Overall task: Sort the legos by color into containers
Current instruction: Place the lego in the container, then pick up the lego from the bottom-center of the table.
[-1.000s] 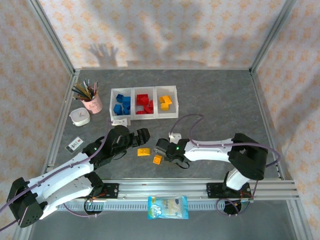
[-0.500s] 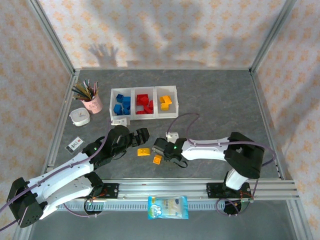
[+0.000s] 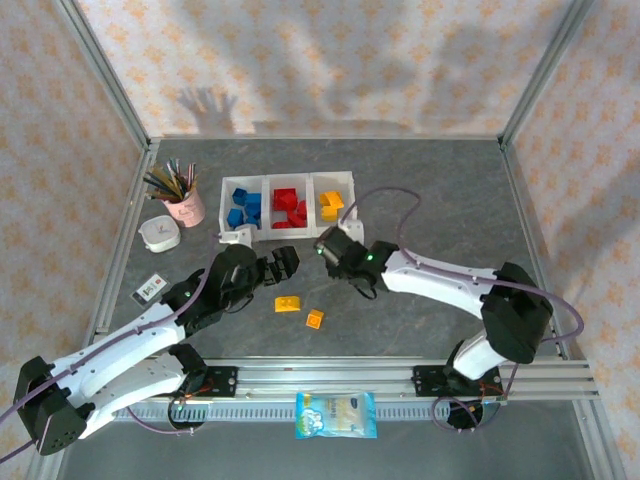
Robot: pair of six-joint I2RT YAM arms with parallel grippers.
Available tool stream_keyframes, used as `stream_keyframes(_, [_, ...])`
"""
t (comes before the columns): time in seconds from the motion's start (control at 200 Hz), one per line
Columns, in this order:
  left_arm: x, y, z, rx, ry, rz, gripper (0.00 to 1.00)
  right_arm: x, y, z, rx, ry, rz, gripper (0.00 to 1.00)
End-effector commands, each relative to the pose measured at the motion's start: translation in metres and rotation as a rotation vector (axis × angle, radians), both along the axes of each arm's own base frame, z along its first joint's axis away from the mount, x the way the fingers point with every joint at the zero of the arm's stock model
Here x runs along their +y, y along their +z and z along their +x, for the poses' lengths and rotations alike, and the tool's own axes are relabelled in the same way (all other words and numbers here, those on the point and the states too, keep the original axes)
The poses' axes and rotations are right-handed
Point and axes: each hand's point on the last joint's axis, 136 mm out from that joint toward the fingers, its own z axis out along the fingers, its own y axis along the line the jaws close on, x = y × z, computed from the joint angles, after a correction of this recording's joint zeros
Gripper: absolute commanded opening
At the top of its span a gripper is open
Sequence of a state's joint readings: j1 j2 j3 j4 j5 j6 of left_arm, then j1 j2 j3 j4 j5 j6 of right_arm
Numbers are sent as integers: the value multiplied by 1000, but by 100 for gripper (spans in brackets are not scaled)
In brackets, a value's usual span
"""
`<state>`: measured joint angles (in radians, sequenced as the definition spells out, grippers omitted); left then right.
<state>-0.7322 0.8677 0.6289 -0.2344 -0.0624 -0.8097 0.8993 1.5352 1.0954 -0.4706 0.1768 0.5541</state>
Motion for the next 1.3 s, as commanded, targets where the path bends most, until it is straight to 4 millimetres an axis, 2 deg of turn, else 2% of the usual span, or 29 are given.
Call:
stream_keyframes(0.0, [4, 26, 14, -70, 44, -13, 99, 3, 23, 41, -98, 6, -6, 32])
stream_keyframes(0.075, [5, 29, 20, -80, 54, -17, 99, 7, 31, 63, -126, 6, 11, 32])
stream_keyframes(0.17, [8, 30, 28, -77, 68, -20, 99, 12, 30, 89, -141, -4, 2, 32])
stream_keyframes(0.395, [12, 26, 43, -66, 85, -13, 99, 17, 8, 145, -118, -36, -6, 33])
stream_keyframes(0.526, [12, 24, 48, -60, 87, -17, 99, 22, -6, 165, -106, -34, -3, 33])
stream_keyframes(0.666, [13, 22, 51, -57, 88, -18, 99, 31, -8, 180, -107, -20, -15, 42])
stream_keyframes(0.736, [13, 20, 51, -51, 82, -16, 99, 33, -5, 181, -107, -15, -14, 49])
stream_keyframes(0.906, [14, 23, 48, -53, 79, -20, 99, 30, 12, 172, -121, 2, 9, 55])
stream_keyframes(1.086, [16, 24, 42, -52, 68, -30, 99, 20, 26, 144, -122, 28, 52, 58])
stream_keyframes(1.296, [25, 17, 31, -33, 84, -22, 99, 21, 31, 106, -107, 96, 62, 60])
